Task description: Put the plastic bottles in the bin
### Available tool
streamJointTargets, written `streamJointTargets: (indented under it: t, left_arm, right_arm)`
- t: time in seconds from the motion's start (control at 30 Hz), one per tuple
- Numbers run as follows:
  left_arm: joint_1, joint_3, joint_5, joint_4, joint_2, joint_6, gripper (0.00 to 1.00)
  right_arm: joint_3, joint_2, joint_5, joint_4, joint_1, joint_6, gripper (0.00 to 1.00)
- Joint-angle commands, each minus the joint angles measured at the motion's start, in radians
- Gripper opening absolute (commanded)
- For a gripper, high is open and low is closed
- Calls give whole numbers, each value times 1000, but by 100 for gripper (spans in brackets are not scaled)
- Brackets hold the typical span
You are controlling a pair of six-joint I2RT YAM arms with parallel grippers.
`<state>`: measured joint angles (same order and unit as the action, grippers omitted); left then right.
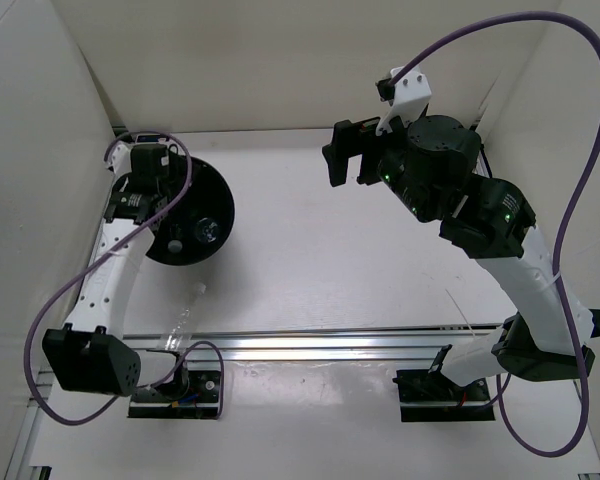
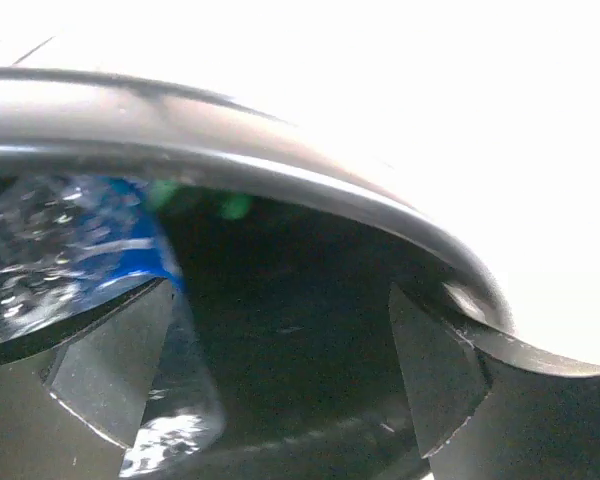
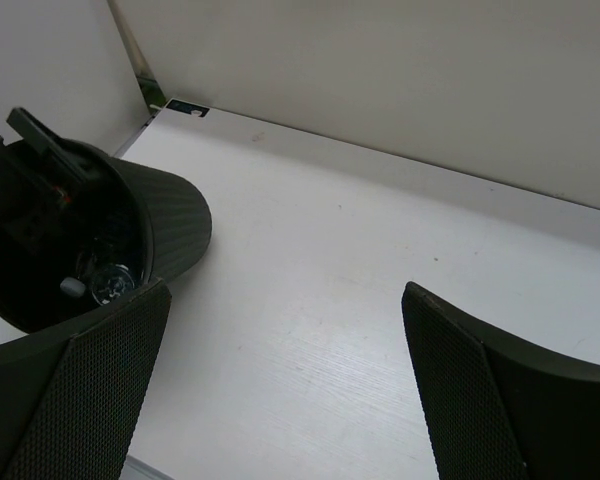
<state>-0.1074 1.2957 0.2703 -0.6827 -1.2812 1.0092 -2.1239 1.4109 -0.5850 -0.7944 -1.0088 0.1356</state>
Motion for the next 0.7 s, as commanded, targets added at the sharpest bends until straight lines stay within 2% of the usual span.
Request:
streamJointTargets:
  t: [0.0, 0.27, 0.43, 0.67]
  left_arm:
    - [24, 121, -65, 12, -38, 60, 100]
    - [114, 328, -155, -17, -205, 74, 100]
    - [147, 375, -178, -26, -277, 39, 100]
    - [156, 427, -180, -35, -225, -30, 100]
  right_arm:
    - [-2, -9, -29, 24, 9, -22, 100]
    - [-11, 0, -10, 43, 9, -31, 100]
    - [7, 9, -10, 54, 18, -41, 100]
    - [7, 10, -10, 63, 18, -60, 100]
